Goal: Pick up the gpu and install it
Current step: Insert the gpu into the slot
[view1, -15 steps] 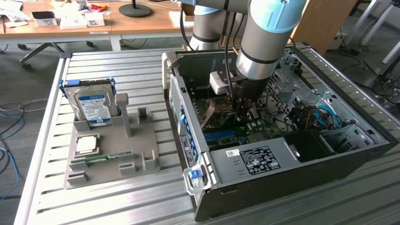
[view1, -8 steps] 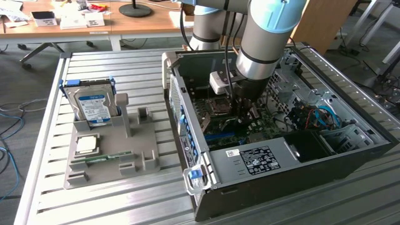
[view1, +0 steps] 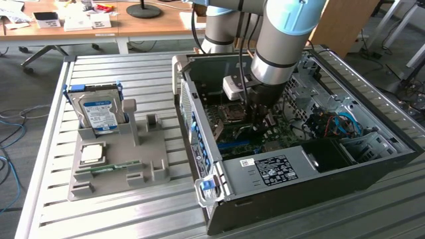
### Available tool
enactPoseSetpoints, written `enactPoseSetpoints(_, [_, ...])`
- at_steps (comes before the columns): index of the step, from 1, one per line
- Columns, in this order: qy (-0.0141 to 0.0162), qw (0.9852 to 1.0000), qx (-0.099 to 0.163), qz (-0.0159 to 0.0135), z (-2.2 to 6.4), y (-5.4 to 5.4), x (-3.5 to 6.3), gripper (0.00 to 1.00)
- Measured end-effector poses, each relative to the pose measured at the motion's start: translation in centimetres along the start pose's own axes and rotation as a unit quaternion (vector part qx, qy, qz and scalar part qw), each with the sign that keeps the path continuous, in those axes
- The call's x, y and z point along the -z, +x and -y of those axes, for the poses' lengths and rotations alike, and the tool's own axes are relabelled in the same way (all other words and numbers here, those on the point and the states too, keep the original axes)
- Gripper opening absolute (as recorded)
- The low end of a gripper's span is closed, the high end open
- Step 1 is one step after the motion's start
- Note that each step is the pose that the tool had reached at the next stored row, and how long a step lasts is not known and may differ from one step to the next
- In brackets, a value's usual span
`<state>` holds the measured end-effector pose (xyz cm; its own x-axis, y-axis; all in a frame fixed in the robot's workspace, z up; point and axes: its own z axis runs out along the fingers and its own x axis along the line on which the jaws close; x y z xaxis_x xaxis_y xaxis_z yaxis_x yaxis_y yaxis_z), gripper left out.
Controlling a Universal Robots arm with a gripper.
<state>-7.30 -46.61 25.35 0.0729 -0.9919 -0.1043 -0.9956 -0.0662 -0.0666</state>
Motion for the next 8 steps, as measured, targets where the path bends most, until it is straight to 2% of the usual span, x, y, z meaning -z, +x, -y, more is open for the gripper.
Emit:
enactPoseSetpoints(2, [-0.0070,1.0000,-0.001,-0.0005,0.22,0.02,0.01,0.40])
enactPoseSetpoints(3, [-0.0123,0.9999,-0.001,-0.0016,0.30,0.03,0.00,0.40])
enactPoseSetpoints(4, [-0.0177,0.9998,-0.002,-0.0032,0.37,0.03,0.00,0.40])
enactPoseSetpoints(6, [-0.0316,0.9995,-0.003,-0.0068,0.54,0.05,-0.01,0.40])
enactPoseSetpoints(7, [-0.0345,0.9994,-0.003,-0.0066,0.62,0.06,-0.03,0.40])
enactPoseSetpoints(8, [-0.0349,0.9994,-0.003,-0.0067,0.64,0.06,-0.03,0.40])
